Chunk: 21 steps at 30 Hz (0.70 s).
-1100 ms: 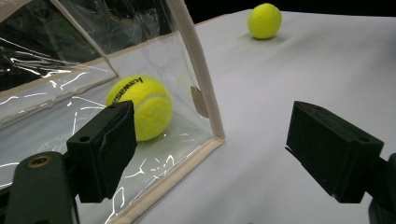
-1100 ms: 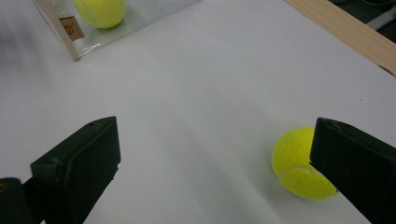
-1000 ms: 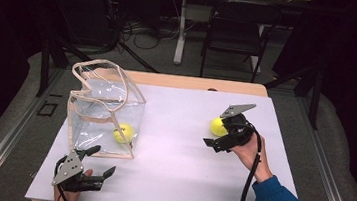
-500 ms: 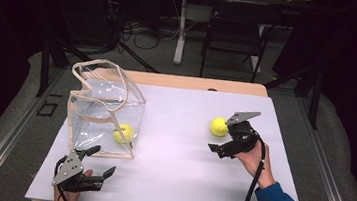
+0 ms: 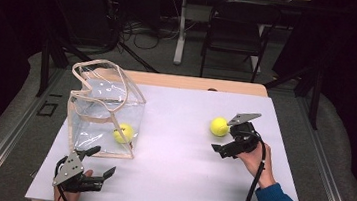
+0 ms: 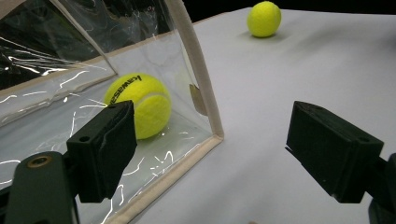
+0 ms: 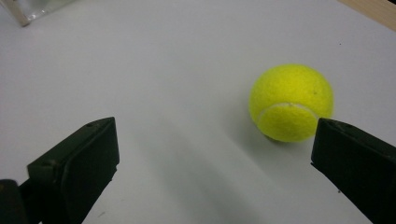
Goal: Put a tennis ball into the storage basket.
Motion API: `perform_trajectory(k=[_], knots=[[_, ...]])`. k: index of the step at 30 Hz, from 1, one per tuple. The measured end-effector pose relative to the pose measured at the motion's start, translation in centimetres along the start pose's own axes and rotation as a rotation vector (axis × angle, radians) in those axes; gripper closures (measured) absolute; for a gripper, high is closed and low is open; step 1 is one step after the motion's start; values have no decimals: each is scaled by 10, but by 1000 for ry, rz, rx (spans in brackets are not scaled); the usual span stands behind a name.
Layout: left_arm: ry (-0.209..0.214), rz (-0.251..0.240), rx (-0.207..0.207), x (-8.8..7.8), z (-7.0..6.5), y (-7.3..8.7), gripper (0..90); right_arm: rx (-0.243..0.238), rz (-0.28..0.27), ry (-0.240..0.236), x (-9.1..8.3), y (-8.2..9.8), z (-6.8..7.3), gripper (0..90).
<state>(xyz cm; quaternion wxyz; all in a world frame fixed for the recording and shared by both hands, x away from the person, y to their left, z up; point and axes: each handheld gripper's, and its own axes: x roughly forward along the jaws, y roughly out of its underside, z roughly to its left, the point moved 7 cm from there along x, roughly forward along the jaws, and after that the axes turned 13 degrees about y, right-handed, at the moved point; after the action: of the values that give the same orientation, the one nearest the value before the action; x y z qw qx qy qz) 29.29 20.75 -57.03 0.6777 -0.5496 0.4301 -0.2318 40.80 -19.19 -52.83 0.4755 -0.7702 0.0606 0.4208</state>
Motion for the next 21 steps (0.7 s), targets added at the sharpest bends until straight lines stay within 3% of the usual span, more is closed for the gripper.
perform_trajectory(k=[21], knots=[[3,4,5,1,-1,0,159,-4,32,51,13,4,-15,0]])
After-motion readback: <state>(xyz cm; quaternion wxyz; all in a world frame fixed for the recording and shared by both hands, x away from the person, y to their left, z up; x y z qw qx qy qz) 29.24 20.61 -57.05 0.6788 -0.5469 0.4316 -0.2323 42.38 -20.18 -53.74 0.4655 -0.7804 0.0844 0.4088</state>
